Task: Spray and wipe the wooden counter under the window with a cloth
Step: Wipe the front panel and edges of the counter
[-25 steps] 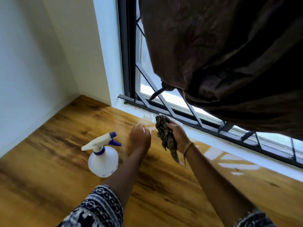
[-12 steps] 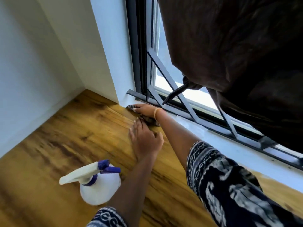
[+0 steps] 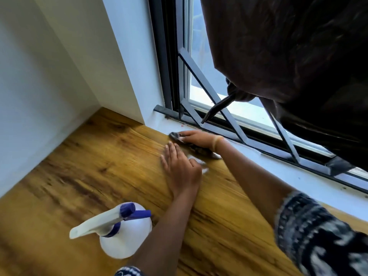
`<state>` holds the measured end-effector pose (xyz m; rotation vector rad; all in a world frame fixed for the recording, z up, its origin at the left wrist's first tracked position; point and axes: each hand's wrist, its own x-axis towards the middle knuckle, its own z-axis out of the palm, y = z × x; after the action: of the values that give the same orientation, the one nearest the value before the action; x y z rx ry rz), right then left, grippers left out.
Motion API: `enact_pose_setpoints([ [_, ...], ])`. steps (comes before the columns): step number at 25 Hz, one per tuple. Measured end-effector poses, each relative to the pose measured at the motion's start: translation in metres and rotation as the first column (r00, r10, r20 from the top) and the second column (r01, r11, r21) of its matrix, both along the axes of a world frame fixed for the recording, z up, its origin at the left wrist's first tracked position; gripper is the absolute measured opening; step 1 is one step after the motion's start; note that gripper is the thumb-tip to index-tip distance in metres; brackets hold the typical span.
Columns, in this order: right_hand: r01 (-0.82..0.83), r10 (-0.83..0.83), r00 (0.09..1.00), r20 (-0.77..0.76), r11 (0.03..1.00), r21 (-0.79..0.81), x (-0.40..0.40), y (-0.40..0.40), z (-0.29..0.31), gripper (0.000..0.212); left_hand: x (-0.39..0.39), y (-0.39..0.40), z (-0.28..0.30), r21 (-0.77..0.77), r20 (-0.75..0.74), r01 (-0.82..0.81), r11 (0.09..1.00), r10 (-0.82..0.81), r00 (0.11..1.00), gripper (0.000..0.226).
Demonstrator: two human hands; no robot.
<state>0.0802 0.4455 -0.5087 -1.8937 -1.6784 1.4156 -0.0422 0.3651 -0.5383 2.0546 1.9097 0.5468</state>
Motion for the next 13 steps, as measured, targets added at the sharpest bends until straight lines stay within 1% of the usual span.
enact_pose_setpoints([
  [1, -0.037, 0.037, 0.999, 0.001, 0.999, 0.025, -0.018, 0.019, 0.0, 0.044, 0.0, 0.0, 0.0, 0.007, -0.014, -0.004, 1.0, 0.004, 1.0, 0.066],
  [3, -0.048, 0.048, 0.999, -0.01, 0.997, 0.052, -0.044, 0.05, 0.002, 0.044, -0.001, 0.0, 0.0, 0.024, -0.055, 0.008, 1.0, -0.007, 0.998, 0.063],
  [5, -0.026, 0.027, 1.0, -0.013, 0.997, 0.068, -0.052, 0.057, 0.001, 0.043, -0.002, 0.002, 0.0, 0.027, -0.076, 0.015, 1.0, -0.013, 0.997, 0.062],
  [6, -0.012, 0.013, 1.0, -0.011, 0.997, 0.073, -0.047, 0.05, 0.0, 0.044, -0.001, 0.002, 0.001, 0.019, -0.06, 0.013, 1.0, -0.011, 0.998, 0.063],
  [8, 0.015, -0.012, 0.999, -0.03, 0.997, 0.081, -0.021, 0.018, -0.003, 0.045, 0.0, 0.001, 0.002, 0.013, -0.001, 0.005, 1.0, -0.005, 1.0, 0.063],
  [10, 0.079, -0.077, 0.996, -0.049, 0.996, 0.047, 0.022, -0.038, -0.006, 0.043, -0.002, 0.001, 0.003, 0.009, 0.035, 0.002, 1.0, -0.002, 0.999, 0.062],
  [12, 0.176, -0.176, 0.984, 0.011, 0.984, 0.012, 0.075, -0.11, -0.004, 0.042, -0.004, -0.001, 0.001, 0.015, 0.039, 0.015, 1.0, -0.015, 0.999, 0.061],
  [13, 0.216, -0.216, 0.976, 0.031, 0.976, -0.013, 0.098, -0.143, -0.002, 0.038, -0.005, -0.002, 0.0, 0.026, 0.038, 0.022, 0.999, -0.023, 0.999, 0.061],
])
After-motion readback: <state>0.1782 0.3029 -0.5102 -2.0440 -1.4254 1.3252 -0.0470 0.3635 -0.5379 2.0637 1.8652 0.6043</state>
